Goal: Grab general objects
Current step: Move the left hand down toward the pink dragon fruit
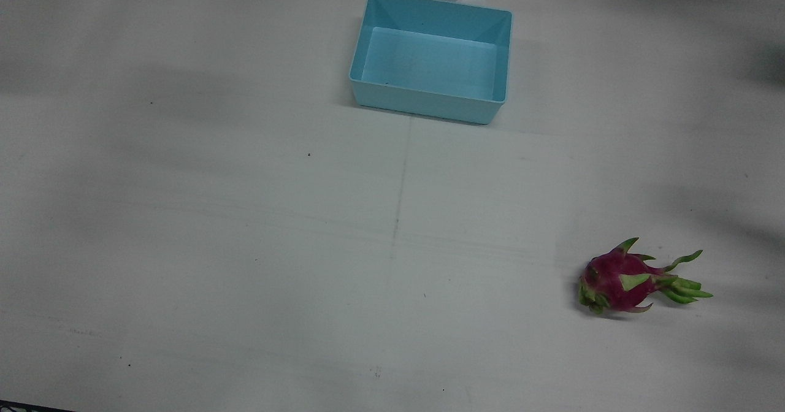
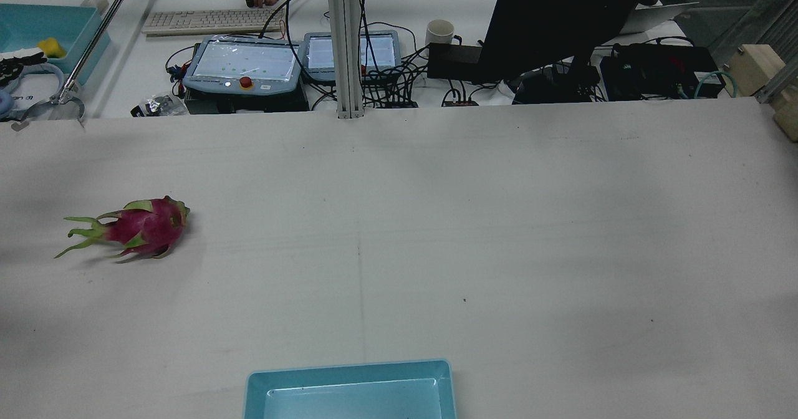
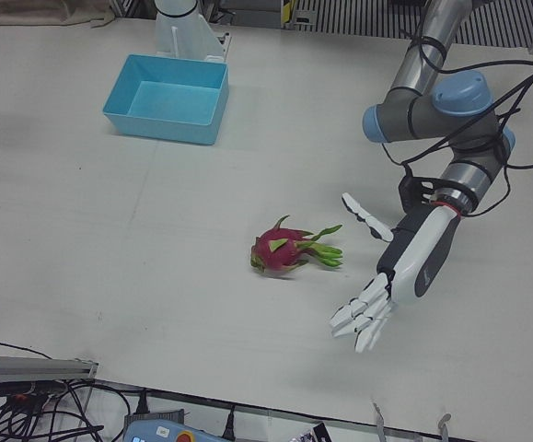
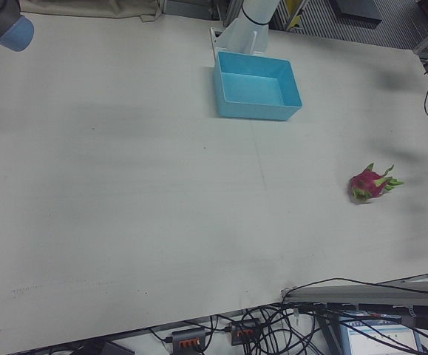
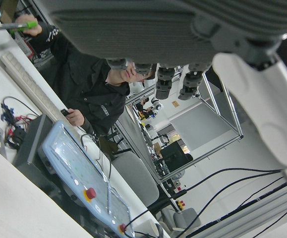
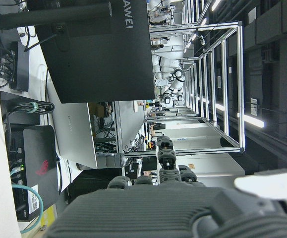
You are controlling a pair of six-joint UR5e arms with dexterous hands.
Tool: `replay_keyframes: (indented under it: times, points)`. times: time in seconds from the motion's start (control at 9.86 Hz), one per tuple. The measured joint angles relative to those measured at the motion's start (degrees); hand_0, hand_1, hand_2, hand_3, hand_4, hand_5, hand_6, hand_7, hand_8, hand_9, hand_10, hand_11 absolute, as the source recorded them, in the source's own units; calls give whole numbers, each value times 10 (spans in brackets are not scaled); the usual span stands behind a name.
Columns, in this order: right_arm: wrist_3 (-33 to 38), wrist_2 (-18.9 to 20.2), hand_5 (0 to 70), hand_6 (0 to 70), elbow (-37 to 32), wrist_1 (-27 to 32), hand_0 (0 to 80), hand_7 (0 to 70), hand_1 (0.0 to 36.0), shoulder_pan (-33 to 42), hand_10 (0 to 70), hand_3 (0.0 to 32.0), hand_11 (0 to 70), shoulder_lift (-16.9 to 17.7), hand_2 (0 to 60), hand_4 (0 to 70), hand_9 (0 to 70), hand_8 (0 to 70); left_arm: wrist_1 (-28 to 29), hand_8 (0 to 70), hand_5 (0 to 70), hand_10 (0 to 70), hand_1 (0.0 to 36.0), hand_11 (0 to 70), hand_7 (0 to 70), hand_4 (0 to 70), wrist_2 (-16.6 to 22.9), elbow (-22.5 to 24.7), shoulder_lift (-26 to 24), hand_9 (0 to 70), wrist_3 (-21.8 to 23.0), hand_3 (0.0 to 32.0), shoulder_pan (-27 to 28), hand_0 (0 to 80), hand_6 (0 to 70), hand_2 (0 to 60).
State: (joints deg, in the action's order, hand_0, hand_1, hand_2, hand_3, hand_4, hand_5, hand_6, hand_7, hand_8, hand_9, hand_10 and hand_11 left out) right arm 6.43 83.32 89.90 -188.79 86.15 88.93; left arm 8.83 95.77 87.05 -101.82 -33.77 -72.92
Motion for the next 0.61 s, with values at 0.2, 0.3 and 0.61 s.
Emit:
replay_keyframes:
  times: [0.2, 0.3, 0.61]
  points:
    - [-1, 0, 0, 0, 1, 0, 0, 0, 0, 0, 0, 0, 0, 0, 0, 0, 0, 0, -73, 0, 111, 0, 301, 2, 186, 115, 0, 69, 29, 23, -104, 0, -7, 621, 41, 151]
    - [-1, 0, 0, 0, 2, 0, 0, 0, 0, 1, 0, 0, 0, 0, 0, 0, 0, 0, -135, 0, 115, 0, 350, 17, 203, 119, -2, 111, 29, 26, -174, 0, 2, 677, 47, 229]
    - [-3, 1, 0, 0, 3, 0, 0, 0, 0, 3, 0, 0, 0, 0, 0, 0, 0, 0, -368, 0, 111, 0, 256, 0, 153, 44, -57, 236, -17, 16, -324, 0, 91, 559, 0, 136]
